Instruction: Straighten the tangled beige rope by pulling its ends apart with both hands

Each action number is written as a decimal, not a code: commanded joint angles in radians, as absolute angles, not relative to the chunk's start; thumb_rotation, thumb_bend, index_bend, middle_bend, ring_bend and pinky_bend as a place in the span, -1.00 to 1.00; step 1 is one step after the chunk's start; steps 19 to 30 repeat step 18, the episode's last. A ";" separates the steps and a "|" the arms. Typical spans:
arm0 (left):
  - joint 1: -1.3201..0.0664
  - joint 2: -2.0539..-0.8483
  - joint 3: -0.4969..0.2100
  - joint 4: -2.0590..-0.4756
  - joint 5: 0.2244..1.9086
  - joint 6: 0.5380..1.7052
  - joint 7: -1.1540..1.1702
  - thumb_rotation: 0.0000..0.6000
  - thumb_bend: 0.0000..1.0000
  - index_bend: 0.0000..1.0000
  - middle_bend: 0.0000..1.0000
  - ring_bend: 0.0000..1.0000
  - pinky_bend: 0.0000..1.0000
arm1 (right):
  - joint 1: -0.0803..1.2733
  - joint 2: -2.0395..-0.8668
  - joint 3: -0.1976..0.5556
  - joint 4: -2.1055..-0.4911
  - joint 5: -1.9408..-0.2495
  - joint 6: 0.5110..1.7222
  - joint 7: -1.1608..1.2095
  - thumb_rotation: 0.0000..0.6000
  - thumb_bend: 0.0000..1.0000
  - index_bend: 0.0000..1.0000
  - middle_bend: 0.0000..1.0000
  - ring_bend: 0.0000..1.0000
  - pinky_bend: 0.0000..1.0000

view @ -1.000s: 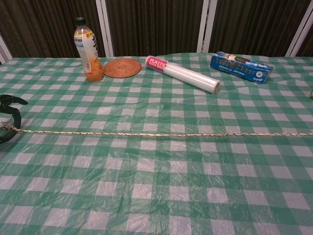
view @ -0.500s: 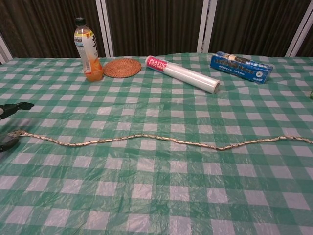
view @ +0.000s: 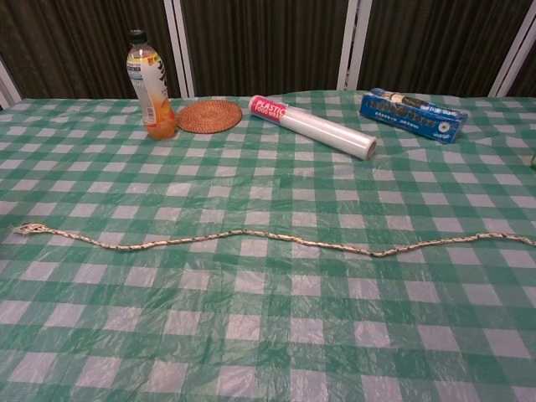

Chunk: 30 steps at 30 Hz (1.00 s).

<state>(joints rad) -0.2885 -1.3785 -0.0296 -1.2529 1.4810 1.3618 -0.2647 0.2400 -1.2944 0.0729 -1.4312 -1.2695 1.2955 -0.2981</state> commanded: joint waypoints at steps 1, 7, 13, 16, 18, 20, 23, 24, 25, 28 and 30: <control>-0.170 -1.224 0.027 -1.457 1.535 1.515 -0.161 1.00 -0.16 -1.00 -1.00 -1.00 -0.89 | 0.148 -1.205 0.019 -1.552 -1.426 1.474 -0.260 1.00 -0.16 -1.00 -1.00 -1.00 -1.00; -0.078 -1.164 0.076 -1.591 1.576 1.619 0.036 1.00 -0.14 -1.00 -1.00 -1.00 -0.90 | 0.043 -1.187 -0.042 -1.573 -1.551 1.641 -0.189 1.00 -0.25 -1.00 -1.00 -1.00 -1.00; -0.085 -1.161 0.048 -1.589 1.530 1.573 0.077 1.00 -0.14 -1.00 -1.00 -1.00 -0.92 | 0.031 -1.161 -0.040 -1.575 -1.566 1.639 -0.172 1.00 -0.28 -1.00 -1.00 -1.00 -1.00; -0.082 -1.159 0.044 -1.594 1.535 1.572 0.071 1.00 -0.15 -1.00 -1.00 -1.00 -0.93 | 0.024 -1.152 -0.032 -1.584 -1.559 1.639 -0.173 1.00 -0.28 -1.00 -1.00 -1.00 -1.00; -0.079 -1.158 0.041 -1.594 1.534 1.572 0.074 1.00 -0.15 -1.00 -1.00 -1.00 -0.93 | 0.023 -1.151 -0.027 -1.587 -1.551 1.632 -0.178 1.00 -0.28 -1.00 -1.00 -1.00 -1.00; -0.079 -1.158 0.041 -1.594 1.534 1.572 0.074 1.00 -0.15 -1.00 -1.00 -1.00 -0.93 | 0.023 -1.151 -0.027 -1.587 -1.551 1.632 -0.178 1.00 -0.28 -1.00 -1.00 -1.00 -1.00; -0.079 -1.158 0.041 -1.594 1.534 1.572 0.074 1.00 -0.15 -1.00 -1.00 -1.00 -0.93 | 0.023 -1.151 -0.027 -1.587 -1.551 1.632 -0.178 1.00 -0.28 -1.00 -1.00 -1.00 -1.00; -0.079 -1.158 0.041 -1.594 1.534 1.572 0.074 1.00 -0.15 -1.00 -1.00 -1.00 -0.93 | 0.023 -1.151 -0.027 -1.587 -1.551 1.632 -0.178 1.00 -0.28 -1.00 -1.00 -1.00 -1.00; -0.079 -1.158 0.041 -1.594 1.534 1.572 0.074 1.00 -0.15 -1.00 -1.00 -1.00 -0.93 | 0.023 -1.151 -0.027 -1.587 -1.551 1.632 -0.178 1.00 -0.28 -1.00 -1.00 -1.00 -1.00; -0.079 -1.158 0.041 -1.594 1.534 1.572 0.074 1.00 -0.15 -1.00 -1.00 -1.00 -0.93 | 0.023 -1.151 -0.027 -1.587 -1.551 1.632 -0.178 1.00 -0.28 -1.00 -1.00 -1.00 -1.00; -0.079 -1.158 0.041 -1.594 1.534 1.572 0.074 1.00 -0.15 -1.00 -1.00 -1.00 -0.93 | 0.023 -1.151 -0.027 -1.587 -1.551 1.632 -0.178 1.00 -0.28 -1.00 -1.00 -1.00 -1.00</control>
